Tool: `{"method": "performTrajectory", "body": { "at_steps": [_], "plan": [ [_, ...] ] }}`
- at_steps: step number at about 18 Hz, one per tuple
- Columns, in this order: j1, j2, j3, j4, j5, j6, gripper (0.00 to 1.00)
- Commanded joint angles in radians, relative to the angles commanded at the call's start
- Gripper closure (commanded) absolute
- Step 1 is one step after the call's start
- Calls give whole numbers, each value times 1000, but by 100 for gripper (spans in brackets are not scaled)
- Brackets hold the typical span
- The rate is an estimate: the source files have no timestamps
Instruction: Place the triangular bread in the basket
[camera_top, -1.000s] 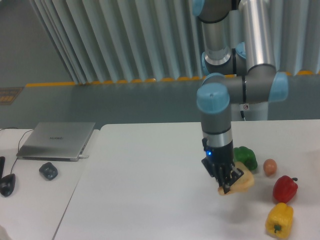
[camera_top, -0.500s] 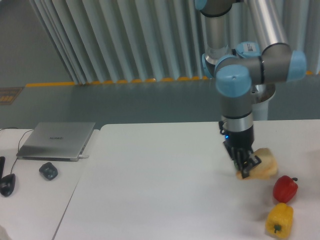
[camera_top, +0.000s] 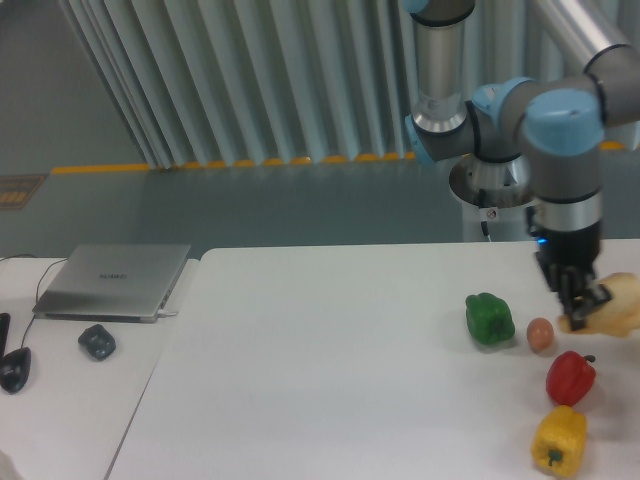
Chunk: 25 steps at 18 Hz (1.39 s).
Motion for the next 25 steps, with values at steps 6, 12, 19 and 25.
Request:
{"method": "performTrajectory", "body": {
  "at_steps": [6,12,19,25],
  "plan": [
    [97,-48,2,68,-2,8,99],
    [169,-110,11,147,-2,94,100],
    [253,-146,0,203,0,203,18],
    [255,-138,-11,212,-8,203,0]
  ]
}}
